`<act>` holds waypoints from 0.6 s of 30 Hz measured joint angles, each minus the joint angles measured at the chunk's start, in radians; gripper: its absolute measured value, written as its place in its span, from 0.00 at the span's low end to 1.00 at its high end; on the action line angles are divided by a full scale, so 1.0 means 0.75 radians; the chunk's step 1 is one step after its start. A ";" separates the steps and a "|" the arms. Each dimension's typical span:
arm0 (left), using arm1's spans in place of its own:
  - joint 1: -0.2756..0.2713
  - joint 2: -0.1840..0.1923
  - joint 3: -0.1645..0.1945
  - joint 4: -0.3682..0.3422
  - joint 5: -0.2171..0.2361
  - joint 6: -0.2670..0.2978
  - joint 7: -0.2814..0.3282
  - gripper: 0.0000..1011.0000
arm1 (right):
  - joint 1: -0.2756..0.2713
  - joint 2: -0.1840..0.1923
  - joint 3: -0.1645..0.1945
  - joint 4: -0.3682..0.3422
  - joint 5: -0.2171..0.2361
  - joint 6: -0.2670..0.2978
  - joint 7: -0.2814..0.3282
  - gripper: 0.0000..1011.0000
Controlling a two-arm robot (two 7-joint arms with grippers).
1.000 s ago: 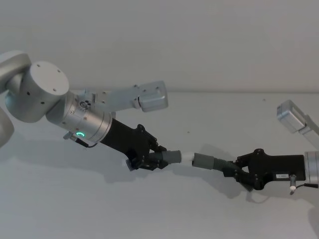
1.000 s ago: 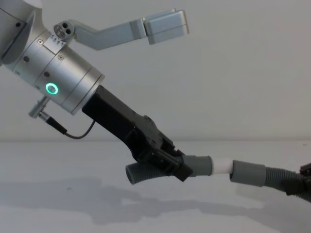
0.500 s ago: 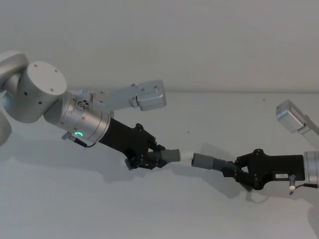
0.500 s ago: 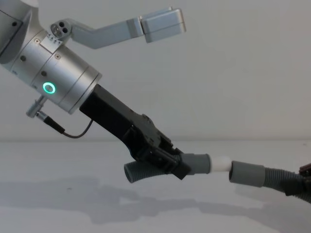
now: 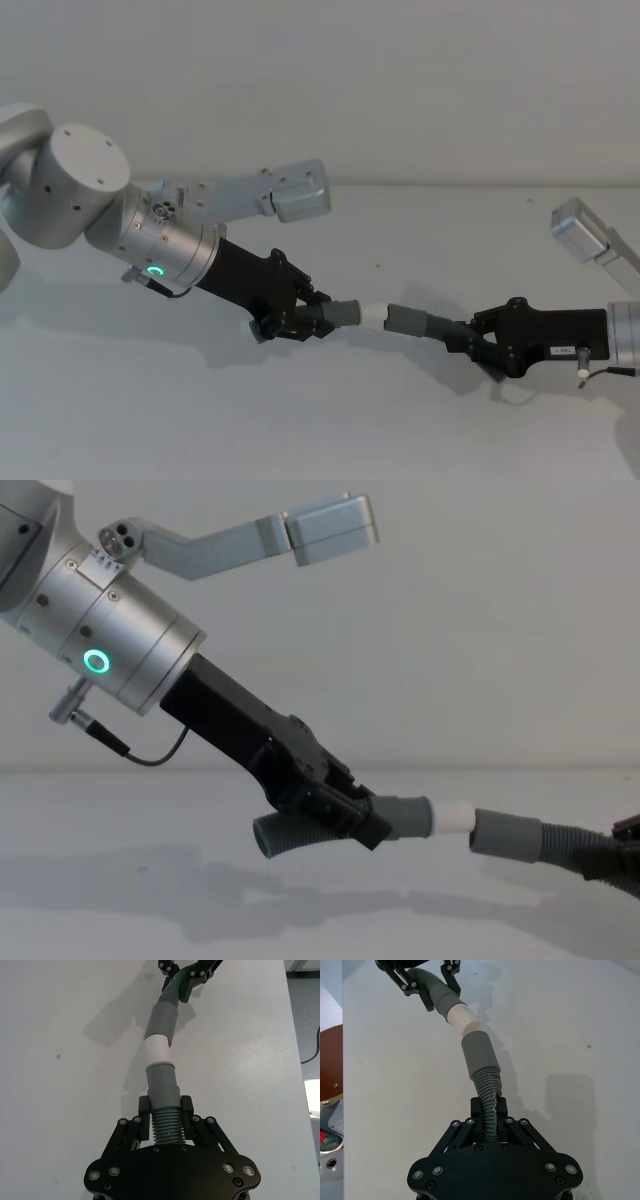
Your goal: Use both hands to pick up one end of the pipe from the table, align the ends, and insert them.
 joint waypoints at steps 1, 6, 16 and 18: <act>0.000 0.000 0.000 0.000 0.000 0.000 0.000 0.34 | 0.000 0.000 0.000 0.000 0.000 0.000 0.000 0.14; 0.001 0.003 0.000 -0.003 -0.003 0.007 0.003 0.34 | 0.005 0.000 -0.006 0.003 0.006 0.007 -0.004 0.14; -0.002 -0.002 0.003 0.005 -0.001 0.011 0.006 0.34 | 0.013 0.004 -0.014 0.012 0.015 0.006 -0.002 0.14; -0.004 -0.005 0.004 0.009 0.000 0.011 0.006 0.34 | 0.015 0.006 -0.016 0.015 0.016 0.003 0.000 0.14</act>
